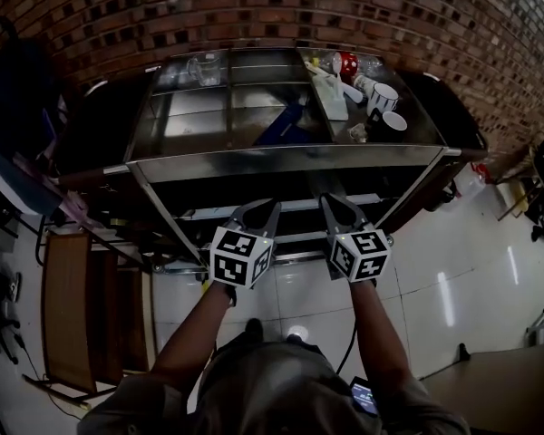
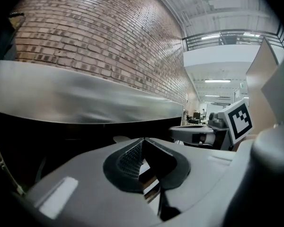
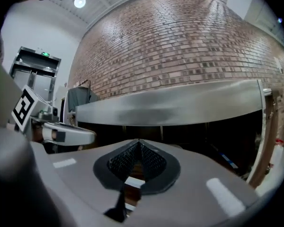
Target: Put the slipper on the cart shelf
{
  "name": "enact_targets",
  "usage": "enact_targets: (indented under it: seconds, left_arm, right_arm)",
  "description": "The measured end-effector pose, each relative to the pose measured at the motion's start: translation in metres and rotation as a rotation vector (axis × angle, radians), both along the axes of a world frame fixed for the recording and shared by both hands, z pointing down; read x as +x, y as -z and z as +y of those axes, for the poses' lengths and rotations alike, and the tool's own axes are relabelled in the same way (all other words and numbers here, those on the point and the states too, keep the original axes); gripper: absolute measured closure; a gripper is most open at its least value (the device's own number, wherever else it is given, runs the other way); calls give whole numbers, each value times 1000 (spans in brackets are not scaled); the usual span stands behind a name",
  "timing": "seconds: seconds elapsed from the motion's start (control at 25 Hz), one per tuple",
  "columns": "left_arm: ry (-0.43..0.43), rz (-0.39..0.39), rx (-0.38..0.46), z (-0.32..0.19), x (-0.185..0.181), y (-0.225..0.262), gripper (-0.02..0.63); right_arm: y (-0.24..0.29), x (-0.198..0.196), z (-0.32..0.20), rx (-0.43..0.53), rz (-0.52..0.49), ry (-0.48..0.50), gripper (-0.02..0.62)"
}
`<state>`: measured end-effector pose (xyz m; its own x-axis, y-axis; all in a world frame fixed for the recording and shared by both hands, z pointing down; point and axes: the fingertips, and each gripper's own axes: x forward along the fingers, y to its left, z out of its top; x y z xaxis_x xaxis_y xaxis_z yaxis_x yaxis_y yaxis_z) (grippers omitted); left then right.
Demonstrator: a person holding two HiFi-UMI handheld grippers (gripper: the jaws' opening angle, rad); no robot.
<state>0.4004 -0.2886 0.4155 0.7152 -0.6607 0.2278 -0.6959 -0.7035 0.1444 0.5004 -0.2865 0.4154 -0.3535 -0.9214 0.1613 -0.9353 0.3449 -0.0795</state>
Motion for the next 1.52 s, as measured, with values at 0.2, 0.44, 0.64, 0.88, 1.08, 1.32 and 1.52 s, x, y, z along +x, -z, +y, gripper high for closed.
enact_targets:
  seconds: [0.2,0.44,0.64,0.88,1.08,1.32,1.52]
  left_arm:
    - [-3,19,25,18,17,15,598]
    - [16,25,35,44,37,24,598]
    - [17,17,44,64,50,28,598]
    - [20,13,49,79,62,32,598]
    - [29,10,51,88,65,34,598]
    - [40,7,56,92,64,36,598]
    - [51,7,56,93,63,36,598]
  right_arm:
    - [27,4,26,23,-19,38,595]
    - [45,9,58,51,-23,107,595]
    - [51,18,77,59,-24,131,595]
    - [54,26,93,65,-33,150,595]
    - [54,29,102,64,-44,166,595]
    - [52,28,106,60,-49,181,595]
    - [51,27,105,59,-50,190,595]
